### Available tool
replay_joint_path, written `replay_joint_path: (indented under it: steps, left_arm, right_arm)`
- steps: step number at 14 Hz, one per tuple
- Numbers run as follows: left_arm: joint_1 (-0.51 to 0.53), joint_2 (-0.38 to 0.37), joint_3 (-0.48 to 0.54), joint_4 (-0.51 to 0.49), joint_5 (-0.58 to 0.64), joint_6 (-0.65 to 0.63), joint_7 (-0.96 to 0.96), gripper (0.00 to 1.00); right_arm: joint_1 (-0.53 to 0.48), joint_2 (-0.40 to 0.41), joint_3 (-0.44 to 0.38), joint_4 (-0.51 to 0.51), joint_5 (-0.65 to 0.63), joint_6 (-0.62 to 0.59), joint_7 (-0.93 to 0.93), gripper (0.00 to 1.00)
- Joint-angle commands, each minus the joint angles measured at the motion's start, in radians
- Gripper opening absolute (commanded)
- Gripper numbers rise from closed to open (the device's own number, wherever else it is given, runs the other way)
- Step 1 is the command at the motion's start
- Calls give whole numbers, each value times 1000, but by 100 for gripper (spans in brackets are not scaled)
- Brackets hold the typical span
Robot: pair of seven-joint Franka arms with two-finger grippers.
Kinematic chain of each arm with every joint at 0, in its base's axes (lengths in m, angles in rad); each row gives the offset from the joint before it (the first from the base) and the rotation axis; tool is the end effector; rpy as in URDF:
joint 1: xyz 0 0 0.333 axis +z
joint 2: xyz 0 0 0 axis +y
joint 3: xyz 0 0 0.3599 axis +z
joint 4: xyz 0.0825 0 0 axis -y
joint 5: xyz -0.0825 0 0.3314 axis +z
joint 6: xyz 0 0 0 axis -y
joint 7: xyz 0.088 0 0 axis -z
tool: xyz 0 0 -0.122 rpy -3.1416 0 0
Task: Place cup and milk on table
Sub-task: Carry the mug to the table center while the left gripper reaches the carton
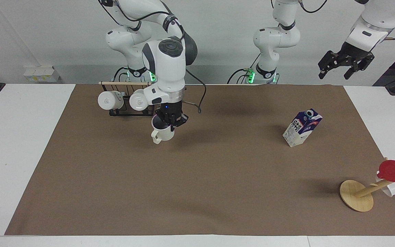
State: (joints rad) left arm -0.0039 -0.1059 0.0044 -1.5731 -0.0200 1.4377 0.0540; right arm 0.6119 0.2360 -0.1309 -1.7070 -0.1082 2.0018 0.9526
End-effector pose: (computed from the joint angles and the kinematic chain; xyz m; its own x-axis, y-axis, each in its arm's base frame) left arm 0.4494 -0.0023 0.6914 0.9980 -0.0562 -0.0283 -0.0555 -0.9982 0.0219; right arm 0.5304 0.2761 0.5051 0.9030 -0.4062 0.1398 -0.4138 -0.9099 0.0294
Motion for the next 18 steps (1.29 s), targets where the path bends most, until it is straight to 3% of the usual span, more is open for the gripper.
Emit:
replay_joint_path:
  steps: [1, 4, 9, 14, 18]
  left_arm:
    - [4, -21, -6, -28, 11, 9, 4, 100]
    - [-7, -38, -6, -109, 11, 56, 0, 100]
    - [-8, -94, -6, -465, 11, 432, -34, 100]
    - [1, -72, -6, -631, 11, 689, -54, 100]
    - [1, -52, -6, -637, 11, 717, -56, 100]
  right_arm:
    - [40, 31, -3, 18, -31, 3, 87, 0]
    - [87, 65, -3, 37, -31, 34, 139, 0]
    - [166, 143, -1, 37, -65, 104, 287, 0]
    - [180, 155, 1, 27, -73, 161, 313, 0]
    - [204, 199, 1, 30, -107, 180, 342, 0]
